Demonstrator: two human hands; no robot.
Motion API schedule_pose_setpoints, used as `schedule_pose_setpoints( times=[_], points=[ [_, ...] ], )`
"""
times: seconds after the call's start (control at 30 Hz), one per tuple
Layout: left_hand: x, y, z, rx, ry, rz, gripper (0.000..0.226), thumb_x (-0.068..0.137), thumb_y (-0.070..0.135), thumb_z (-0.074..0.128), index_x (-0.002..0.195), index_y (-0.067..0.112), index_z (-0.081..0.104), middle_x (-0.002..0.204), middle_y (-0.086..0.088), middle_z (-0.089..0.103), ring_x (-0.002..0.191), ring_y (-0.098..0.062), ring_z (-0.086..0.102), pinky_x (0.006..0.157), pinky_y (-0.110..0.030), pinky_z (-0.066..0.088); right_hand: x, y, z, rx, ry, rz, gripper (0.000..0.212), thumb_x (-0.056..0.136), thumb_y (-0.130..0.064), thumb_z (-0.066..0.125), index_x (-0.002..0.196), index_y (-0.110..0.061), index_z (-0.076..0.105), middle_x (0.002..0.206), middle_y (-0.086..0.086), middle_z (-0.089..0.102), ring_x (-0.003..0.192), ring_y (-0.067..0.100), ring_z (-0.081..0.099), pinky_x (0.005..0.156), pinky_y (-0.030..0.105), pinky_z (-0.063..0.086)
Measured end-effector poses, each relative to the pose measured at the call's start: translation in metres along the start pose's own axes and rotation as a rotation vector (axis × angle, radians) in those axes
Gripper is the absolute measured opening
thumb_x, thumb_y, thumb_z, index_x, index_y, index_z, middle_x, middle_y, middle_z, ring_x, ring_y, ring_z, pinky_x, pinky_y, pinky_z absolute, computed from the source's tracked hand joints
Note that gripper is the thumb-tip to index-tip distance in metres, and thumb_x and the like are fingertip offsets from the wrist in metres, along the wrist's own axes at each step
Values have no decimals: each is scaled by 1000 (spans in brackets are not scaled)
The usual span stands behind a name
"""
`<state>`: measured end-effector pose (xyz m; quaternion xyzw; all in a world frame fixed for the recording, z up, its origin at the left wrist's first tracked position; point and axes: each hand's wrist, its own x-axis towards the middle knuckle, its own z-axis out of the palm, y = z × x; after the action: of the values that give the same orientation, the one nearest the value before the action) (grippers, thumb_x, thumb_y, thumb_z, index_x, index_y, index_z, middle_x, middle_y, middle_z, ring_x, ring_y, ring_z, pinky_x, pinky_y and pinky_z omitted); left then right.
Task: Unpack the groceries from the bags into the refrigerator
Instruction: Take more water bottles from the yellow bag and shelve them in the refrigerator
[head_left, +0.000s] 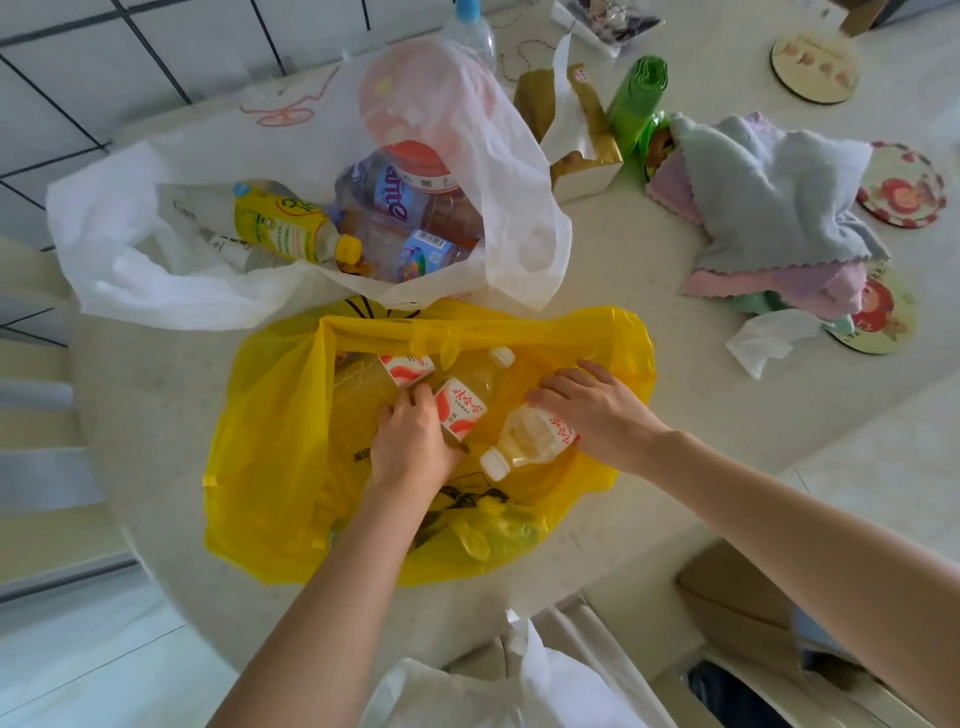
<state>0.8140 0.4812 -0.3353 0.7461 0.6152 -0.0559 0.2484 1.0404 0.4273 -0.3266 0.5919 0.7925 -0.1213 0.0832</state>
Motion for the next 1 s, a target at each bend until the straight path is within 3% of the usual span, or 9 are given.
schedule_pose_setpoints(
  times=[0.13,0.27,0.37,0.43,0.57,0.67,0.77,0.9,1.0],
  points=[
    [-20,-3,-15,-134,80,19,85,68,38,83,136,14,36,124,-8,53,112,-25,55,85,-35,52,-13,0,-27,289,60,-2,71,70,-24,82,134,-24,50,132,1,58,122,25,53,104,43,42],
    [-49,4,-39,-459,148,-44,79,66,29,84,131,20,41,116,1,52,102,-13,52,62,-13,42,-32,-19,-63,655,294,152,74,62,-25,87,128,-21,55,114,-1,65,101,14,57,85,21,43],
    [-76,8,-53,-636,251,-15,77,64,33,86,127,22,43,113,3,56,97,-11,57,61,-13,48,-46,-35,-86,835,420,292,72,59,-32,89,121,-23,56,98,-10,64,84,4,56,72,11,43],
    [-94,15,-63,-736,282,-55,72,63,33,87,121,29,44,106,9,57,91,-8,60,58,-12,49,-58,-43,-94,987,459,325,72,56,-42,87,119,-30,54,99,-12,66,86,6,62,75,16,49],
    [-135,32,-71,-827,312,-96,69,64,28,88,115,30,42,94,21,53,82,1,58,51,-9,46,-93,-64,-92,1176,464,310,73,55,-45,81,122,-37,52,107,-11,66,99,10,65,85,39,55],
    [-169,41,-62,-846,323,-131,65,62,24,89,109,34,43,90,24,53,78,6,58,55,-9,48,-124,-79,-85,1220,461,310,68,52,-45,80,112,-46,49,103,-15,66,97,6,64,84,29,54],
    [-206,49,-44,-832,342,-172,64,60,25,89,101,42,44,91,26,56,82,9,59,65,-17,51,-154,-89,-74,1293,433,293,64,54,-31,82,109,-40,51,99,-15,67,91,-1,64,75,13,49],
    [-257,58,-18,-806,378,-246,72,60,20,90,110,35,40,92,25,55,82,10,57,66,-12,46,-189,-97,-50,1371,385,274,63,57,-24,79,115,-28,55,95,-12,69,85,0,66,70,13,50],
    [-296,57,2,-816,430,-312,68,58,14,90,105,28,44,89,19,60,76,14,58,59,-4,44,-214,-108,-36,1387,324,253,64,59,-22,82,116,-29,54,96,-12,68,85,-1,65,68,12,49]
  ],
)
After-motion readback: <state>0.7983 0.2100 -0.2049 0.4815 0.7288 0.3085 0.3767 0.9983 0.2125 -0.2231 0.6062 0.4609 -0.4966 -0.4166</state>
